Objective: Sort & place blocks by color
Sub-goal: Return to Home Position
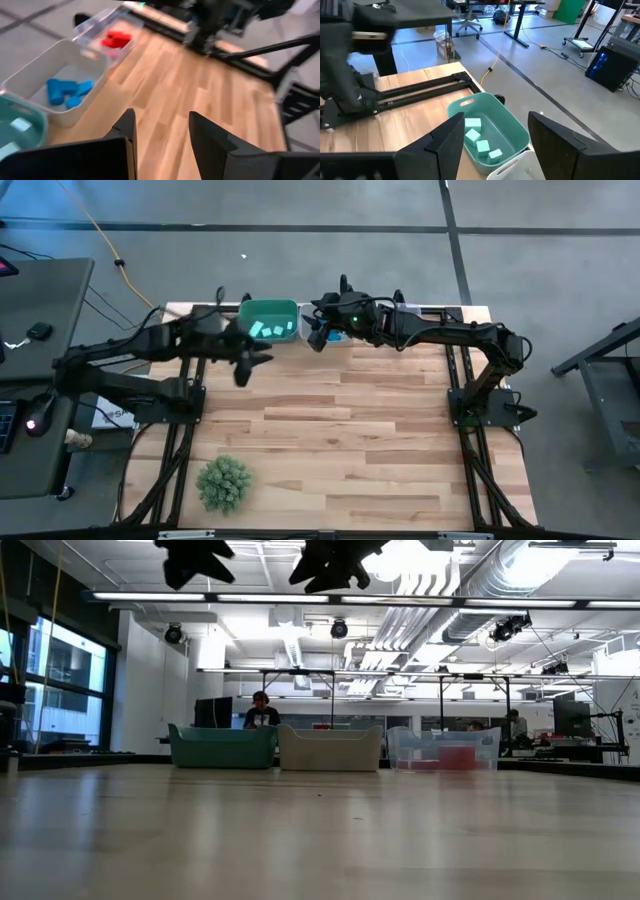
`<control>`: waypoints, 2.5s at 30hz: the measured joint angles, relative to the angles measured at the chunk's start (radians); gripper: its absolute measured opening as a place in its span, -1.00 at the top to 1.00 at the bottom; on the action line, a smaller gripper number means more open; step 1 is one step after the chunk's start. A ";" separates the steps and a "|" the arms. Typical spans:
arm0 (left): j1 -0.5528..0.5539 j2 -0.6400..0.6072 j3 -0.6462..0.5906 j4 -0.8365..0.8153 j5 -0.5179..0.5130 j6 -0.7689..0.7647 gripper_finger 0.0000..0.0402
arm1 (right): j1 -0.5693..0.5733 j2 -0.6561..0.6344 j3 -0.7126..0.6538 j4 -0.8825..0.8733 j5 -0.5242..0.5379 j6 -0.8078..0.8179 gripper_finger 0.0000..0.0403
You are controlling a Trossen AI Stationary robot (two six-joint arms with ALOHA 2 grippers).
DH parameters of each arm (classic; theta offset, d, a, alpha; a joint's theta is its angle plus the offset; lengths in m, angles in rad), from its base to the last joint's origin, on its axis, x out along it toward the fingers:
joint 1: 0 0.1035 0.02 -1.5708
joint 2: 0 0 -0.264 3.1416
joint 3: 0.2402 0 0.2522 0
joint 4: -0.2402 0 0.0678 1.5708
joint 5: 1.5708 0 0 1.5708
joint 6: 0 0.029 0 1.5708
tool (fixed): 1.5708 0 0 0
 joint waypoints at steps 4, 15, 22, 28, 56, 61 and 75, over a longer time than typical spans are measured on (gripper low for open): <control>-0.064 -0.146 -0.127 0.079 -0.003 -0.004 0.49 | 0.000 0.000 0.000 0.036 -0.001 0.031 -0.04; -0.152 -0.478 -0.409 0.176 -0.003 -0.009 0.49 | 0.000 0.000 0.000 0.146 -0.001 0.045 -0.04; -0.179 -0.691 -0.565 0.258 -0.003 -0.010 0.49 | 0.000 0.000 0.000 0.141 -0.001 0.083 -0.04; -0.182 -0.848 -0.680 0.296 -0.003 -0.047 0.50 | -0.001 0.000 0.000 0.142 -0.001 0.138 -0.04; -0.180 -0.908 -0.947 0.456 -0.093 -0.126 0.50 | -0.019 -0.413 0.000 -0.364 0.063 0.019 -0.04; -0.180 -0.893 -0.947 0.454 -0.093 -0.091 0.50 | -0.019 -0.540 0.000 -0.562 0.078 0.020 -0.04; -0.180 -0.891 -0.947 0.456 -0.093 -0.088 0.50 | -0.004 -1.008 -0.536 -0.360 -0.051 0.122 -0.04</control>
